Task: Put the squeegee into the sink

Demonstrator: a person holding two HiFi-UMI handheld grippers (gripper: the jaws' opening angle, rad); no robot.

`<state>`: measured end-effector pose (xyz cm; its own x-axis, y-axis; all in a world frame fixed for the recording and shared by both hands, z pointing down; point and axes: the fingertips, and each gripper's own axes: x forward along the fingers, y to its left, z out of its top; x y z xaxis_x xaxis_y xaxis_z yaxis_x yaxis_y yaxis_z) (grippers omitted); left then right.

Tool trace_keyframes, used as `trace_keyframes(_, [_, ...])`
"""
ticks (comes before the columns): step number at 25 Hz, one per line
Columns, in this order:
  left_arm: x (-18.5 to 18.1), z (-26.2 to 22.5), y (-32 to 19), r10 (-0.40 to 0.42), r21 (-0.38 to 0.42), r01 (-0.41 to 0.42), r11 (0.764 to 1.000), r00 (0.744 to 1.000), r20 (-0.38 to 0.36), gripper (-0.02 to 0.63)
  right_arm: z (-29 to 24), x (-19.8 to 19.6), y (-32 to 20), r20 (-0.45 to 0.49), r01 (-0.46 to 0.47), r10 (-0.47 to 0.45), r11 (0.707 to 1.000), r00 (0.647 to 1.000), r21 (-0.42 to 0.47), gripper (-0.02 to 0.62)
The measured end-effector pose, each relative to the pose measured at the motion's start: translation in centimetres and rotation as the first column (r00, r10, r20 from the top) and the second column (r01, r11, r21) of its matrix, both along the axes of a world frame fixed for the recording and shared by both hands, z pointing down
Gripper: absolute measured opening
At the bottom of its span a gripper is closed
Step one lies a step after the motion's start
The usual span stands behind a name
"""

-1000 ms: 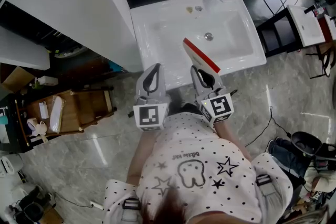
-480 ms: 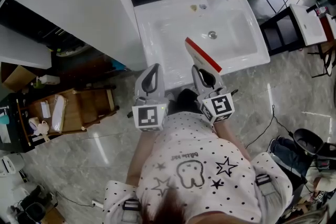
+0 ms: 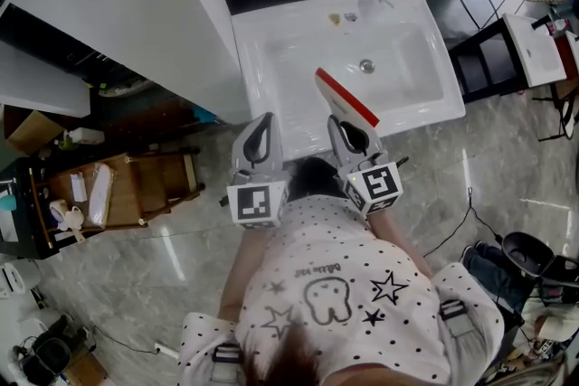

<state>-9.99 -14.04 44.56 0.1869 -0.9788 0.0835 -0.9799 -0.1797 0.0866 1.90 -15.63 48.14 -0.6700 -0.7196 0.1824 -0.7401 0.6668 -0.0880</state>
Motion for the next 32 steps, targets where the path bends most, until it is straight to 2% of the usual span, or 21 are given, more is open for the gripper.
trace_keyframes(23, [1.8, -1.1, -4.5, -0.104, 0.046, 0.105, 0.993, 0.994, -0.017, -0.003, -0.9, 2.4, -6.4, 0.002, 0.080, -0.080, 0.997, 0.997, 0.021, 0.018])
trace_keyframes(28, [2.2, -1.1, -4.8, -0.112, 0.026, 0.113, 0.993, 0.993, -0.034, -0.003, -0.3, 2.5, -6.9, -0.003, 0.095, -0.095, 0.995, 0.995, 0.005, 0.018])
trace_keyframes(32, [1.4, 0.2, -4.3, -0.124, 0.023, 0.125, 0.992, 0.992, -0.020, -0.003, 0.1, 2.0, -6.8, -0.006, 0.100, -0.100, 0.995, 0.995, -0.009, 0.018])
